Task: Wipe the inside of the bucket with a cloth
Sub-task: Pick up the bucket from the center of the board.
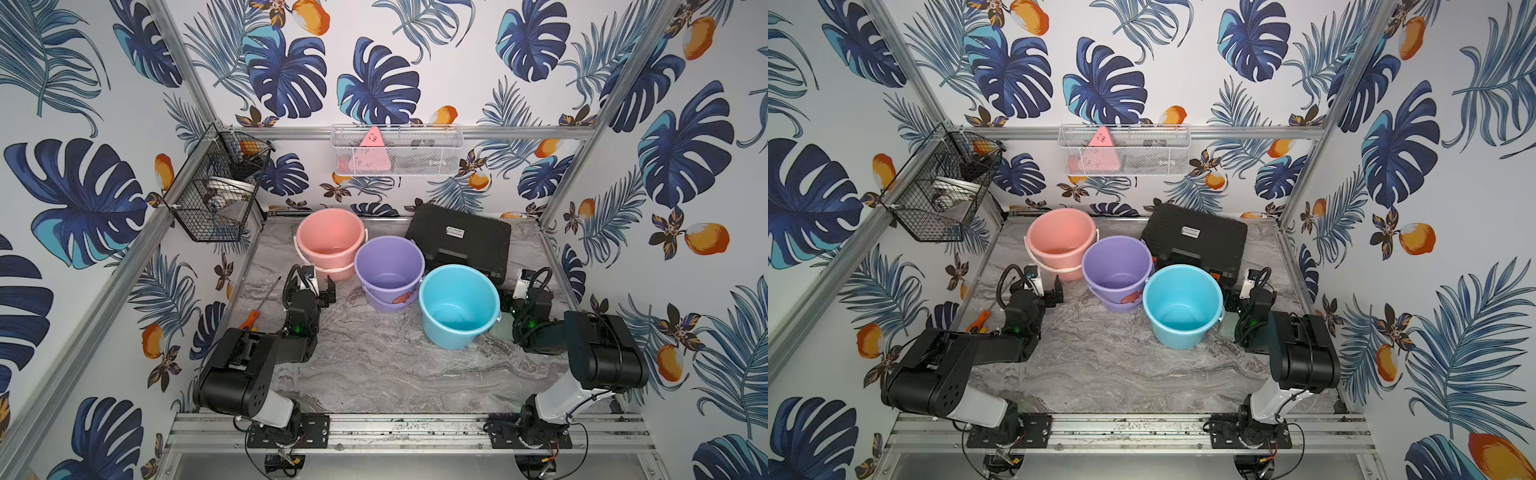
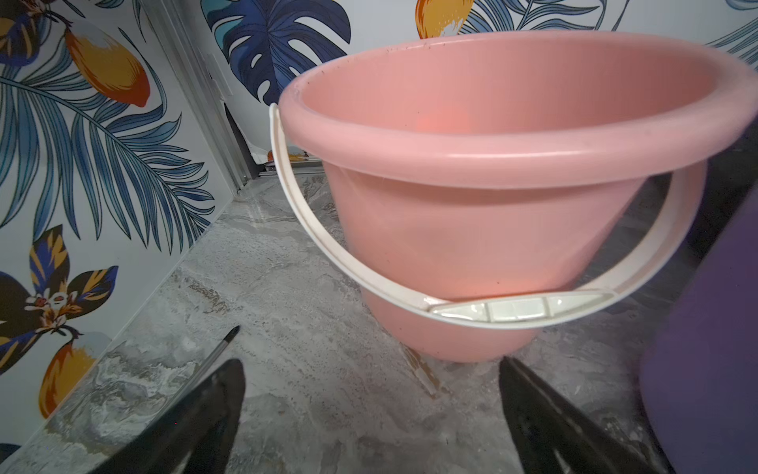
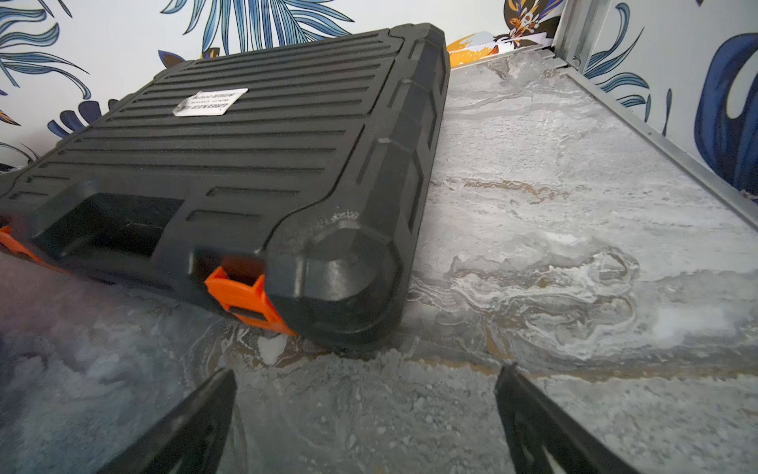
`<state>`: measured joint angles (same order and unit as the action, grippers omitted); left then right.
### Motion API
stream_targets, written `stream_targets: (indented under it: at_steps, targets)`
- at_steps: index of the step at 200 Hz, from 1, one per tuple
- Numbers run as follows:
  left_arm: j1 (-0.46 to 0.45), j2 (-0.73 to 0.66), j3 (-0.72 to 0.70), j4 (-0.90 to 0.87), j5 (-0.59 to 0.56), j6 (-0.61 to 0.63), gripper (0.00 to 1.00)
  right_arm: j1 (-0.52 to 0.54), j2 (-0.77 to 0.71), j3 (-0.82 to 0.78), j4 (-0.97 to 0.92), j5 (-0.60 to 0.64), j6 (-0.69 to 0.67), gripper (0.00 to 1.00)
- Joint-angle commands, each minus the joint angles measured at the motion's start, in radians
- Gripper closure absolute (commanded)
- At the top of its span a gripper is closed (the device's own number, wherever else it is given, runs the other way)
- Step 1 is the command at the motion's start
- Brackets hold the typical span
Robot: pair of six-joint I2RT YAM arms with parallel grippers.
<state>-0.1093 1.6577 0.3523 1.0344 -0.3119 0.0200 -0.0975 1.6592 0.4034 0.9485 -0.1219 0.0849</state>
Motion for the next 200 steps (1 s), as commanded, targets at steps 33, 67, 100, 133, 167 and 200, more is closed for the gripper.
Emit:
stream_targets:
  at_steps: [33, 67, 100, 133, 167, 200]
  targets:
    - [0.003, -0.003, 0.004, 0.020, 0.017, -0.015, 0.01, 0.001, 0.002, 0.005, 0.009, -0.007, -0.017, 0.00]
    - [0.002, -0.003, 0.005, 0.022, 0.016, -0.015, 0.01, 0.001, 0.002, 0.003, 0.012, -0.009, -0.017, 0.00]
    - [0.002, -0.003, 0.004, 0.022, 0.018, -0.015, 0.01, 0.001, 0.001, 0.003, 0.010, -0.009, -0.017, 0.00]
    - [0.002, -0.004, 0.005, 0.017, 0.021, -0.017, 0.01, 0.001, 0.001, 0.005, 0.008, -0.004, -0.017, 0.00]
    - [0.002, -0.006, 0.006, 0.015, 0.022, -0.016, 0.01, 0.005, -0.004, 0.005, 0.007, 0.043, -0.006, 0.00]
    - [-0.040, -0.005, -0.028, 0.078, -0.034, 0.013, 0.01, 0.034, -0.063, -0.108, 0.160, 0.303, 0.066, 0.00]
